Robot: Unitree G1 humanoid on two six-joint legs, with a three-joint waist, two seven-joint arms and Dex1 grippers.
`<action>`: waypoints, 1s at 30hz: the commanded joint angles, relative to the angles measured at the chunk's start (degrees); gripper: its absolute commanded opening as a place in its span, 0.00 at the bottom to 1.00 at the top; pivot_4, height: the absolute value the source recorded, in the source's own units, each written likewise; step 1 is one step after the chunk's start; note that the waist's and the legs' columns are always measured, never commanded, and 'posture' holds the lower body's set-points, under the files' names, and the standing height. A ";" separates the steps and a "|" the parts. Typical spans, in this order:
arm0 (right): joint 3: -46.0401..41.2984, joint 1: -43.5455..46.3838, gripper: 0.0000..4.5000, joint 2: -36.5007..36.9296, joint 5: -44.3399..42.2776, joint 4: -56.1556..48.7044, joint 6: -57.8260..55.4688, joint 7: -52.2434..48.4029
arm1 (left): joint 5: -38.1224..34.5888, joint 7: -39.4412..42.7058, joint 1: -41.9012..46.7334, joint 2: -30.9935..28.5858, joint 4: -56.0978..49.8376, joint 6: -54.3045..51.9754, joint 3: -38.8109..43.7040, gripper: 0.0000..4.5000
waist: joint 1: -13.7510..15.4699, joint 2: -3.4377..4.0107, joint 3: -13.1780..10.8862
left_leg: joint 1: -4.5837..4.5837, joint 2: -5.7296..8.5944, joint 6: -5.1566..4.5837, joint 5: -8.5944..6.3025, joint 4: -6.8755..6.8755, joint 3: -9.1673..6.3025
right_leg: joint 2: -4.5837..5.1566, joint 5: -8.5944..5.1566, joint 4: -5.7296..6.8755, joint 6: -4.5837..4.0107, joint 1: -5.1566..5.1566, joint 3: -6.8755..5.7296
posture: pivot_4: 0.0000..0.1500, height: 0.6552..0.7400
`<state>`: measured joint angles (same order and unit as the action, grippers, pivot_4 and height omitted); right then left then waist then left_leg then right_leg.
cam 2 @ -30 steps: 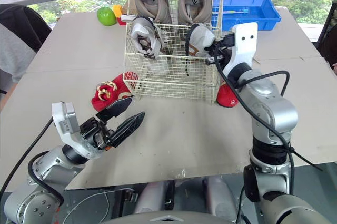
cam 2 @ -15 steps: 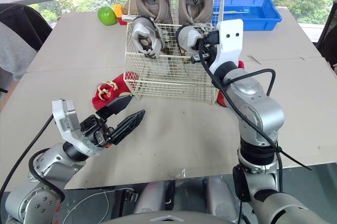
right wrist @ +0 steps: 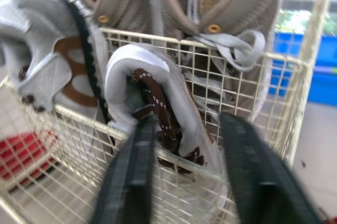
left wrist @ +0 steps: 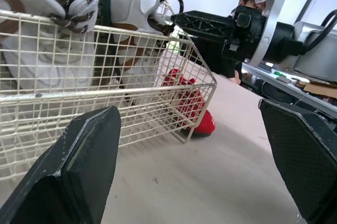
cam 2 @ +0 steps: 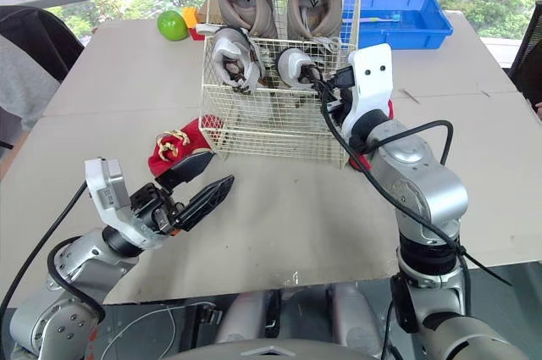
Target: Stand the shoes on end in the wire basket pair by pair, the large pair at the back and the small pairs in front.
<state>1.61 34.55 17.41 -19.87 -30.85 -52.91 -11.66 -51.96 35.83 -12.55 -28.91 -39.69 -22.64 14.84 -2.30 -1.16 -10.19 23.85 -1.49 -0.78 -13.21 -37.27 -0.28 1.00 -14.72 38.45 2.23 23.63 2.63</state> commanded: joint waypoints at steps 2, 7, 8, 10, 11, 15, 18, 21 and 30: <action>-0.67 -0.68 0.50 1.50 -1.98 -1.13 4.06 -5.31 | -0.33 0.01 0.13 -0.27 -1.00 0.27 0.19 1.00 | -0.14 -0.01 0.00 | 0.00 -0.01 0.00 0.00 0.03 -0.01 | -0.02 0.00 -0.02 0.01 0.00 0.01 | 1.00 1.00; -0.12 -2.82 0.97 2.20 -5.67 -3.85 6.25 -11.41 | -0.55 -0.92 -0.49 -0.05 -1.66 0.32 0.98 1.00 | -0.01 -0.01 0.01 | 0.00 -0.03 0.00 0.00 0.05 -0.05 | -0.07 0.00 -0.01 0.01 0.00 0.00 | 1.00 1.00; 0.12 -4.02 0.97 3.96 -7.10 -5.11 8.10 -15.50 | -1.27 -1.79 -1.00 0.33 -1.91 0.34 1.71 1.00 | 0.00 -0.01 0.01 | 0.00 -0.04 0.00 0.00 0.05 -0.05 | -0.06 0.00 -0.01 0.01 -0.01 0.00 | 1.00 1.00; -0.20 -6.01 0.97 6.77 -8.87 -6.11 11.36 -21.47 | -3.08 -3.72 -2.07 1.16 -2.26 0.42 3.48 1.00 | 0.12 0.00 0.00 | 0.03 -0.03 0.00 0.00 0.05 -0.03 | -0.02 0.01 -0.04 0.01 -0.01 0.01 | 1.00 1.00; -0.94 -6.88 0.97 7.64 -10.30 -6.00 12.09 -23.47 | -3.81 -4.77 -2.84 1.47 -2.37 0.38 4.54 1.00 | 0.11 -0.01 0.00 | 0.04 -0.02 -0.01 0.00 0.05 -0.04 | 0.02 0.01 -0.07 0.02 -0.02 -0.01 | 1.00 1.00; -3.13 -9.74 0.97 12.17 -12.85 -4.14 16.36 -31.32 | -2.48 -8.36 -7.20 1.75 -0.75 1.03 10.71 1.00 | 0.10 -0.02 0.00 | 0.02 -0.02 -0.01 0.00 0.04 -0.04 | 0.02 0.01 -0.13 0.02 -0.06 -0.02 | 1.00 1.00; -4.16 -10.91 0.97 14.03 -15.14 -3.64 18.50 -34.97 | 3.25 -10.84 -9.42 -0.01 2.49 1.18 14.64 1.00 | 0.12 -0.02 0.00 | -0.01 -0.03 -0.01 -0.01 0.04 -0.04 | 0.01 0.00 -0.14 0.01 -0.07 -0.03 | 1.00 1.00; -2.10 -12.61 0.97 15.42 -14.99 -4.59 19.94 -37.42 | 8.92 -13.57 -7.15 -3.37 8.90 -0.11 16.38 1.00 | 0.34 -0.02 0.01 | -0.03 -0.02 -0.01 0.00 0.04 -0.10 | -0.07 -0.01 -0.12 0.00 -0.08 -0.07 | 1.00 1.00; 0.19 -13.99 0.97 15.64 -14.01 -7.26 20.01 -34.68 | 16.76 -6.19 3.74 -11.71 21.24 -1.36 9.22 1.00 | 0.74 -0.05 0.02 | 0.01 -0.02 0.00 0.00 0.01 -0.03 | 0.04 0.01 -0.17 0.00 -0.09 -0.07 | 1.00 1.00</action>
<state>1.90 20.67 32.42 -33.92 -35.43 -33.61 -46.96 -36.12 28.53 -10.52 -39.91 -19.09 -23.58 25.43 -1.56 -1.21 -10.17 23.86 -1.50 -0.78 -13.22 -37.26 -0.31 1.05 -14.72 38.27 2.24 23.54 2.55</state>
